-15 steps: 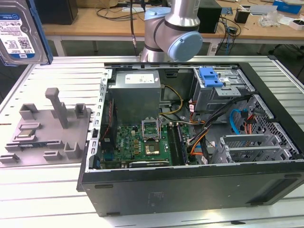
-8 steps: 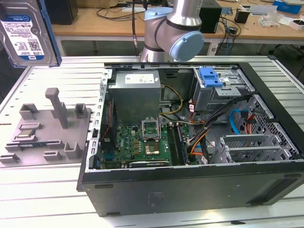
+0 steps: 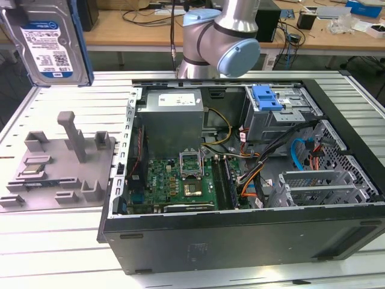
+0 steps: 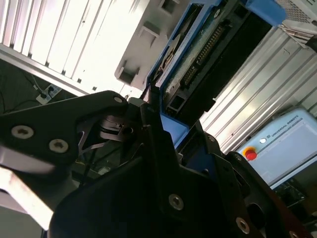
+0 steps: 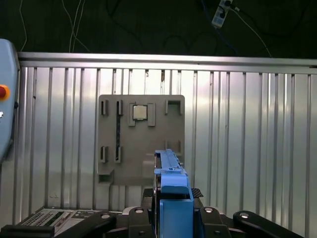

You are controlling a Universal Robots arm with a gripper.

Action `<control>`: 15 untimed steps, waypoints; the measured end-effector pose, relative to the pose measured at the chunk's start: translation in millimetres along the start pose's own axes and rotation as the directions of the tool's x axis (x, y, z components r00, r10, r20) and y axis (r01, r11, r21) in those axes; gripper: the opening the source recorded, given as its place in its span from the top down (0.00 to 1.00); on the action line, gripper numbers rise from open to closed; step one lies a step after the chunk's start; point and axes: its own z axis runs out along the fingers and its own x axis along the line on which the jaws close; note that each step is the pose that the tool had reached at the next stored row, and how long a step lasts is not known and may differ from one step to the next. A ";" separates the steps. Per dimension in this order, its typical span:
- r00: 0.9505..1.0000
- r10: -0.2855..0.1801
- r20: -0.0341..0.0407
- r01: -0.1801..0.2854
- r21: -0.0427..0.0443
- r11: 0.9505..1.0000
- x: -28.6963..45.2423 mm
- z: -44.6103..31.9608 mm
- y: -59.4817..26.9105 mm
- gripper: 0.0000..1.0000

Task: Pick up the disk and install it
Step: 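Pick up the disk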

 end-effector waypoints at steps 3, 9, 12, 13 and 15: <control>1.000 0.000 0.000 0.000 -0.002 1.000 3.9 -0.6 -17.8 0.63; 1.000 0.000 0.000 0.000 -0.006 1.000 10.1 -1.4 -46.3 0.63; 1.000 0.000 0.000 0.000 -0.008 1.000 13.1 -1.8 -60.1 0.63; 1.000 0.000 0.000 0.000 -0.009 1.000 14.0 -2.0 -64.2 0.63; 1.000 0.000 0.000 0.000 -0.011 1.000 16.5 -2.4 -76.1 0.63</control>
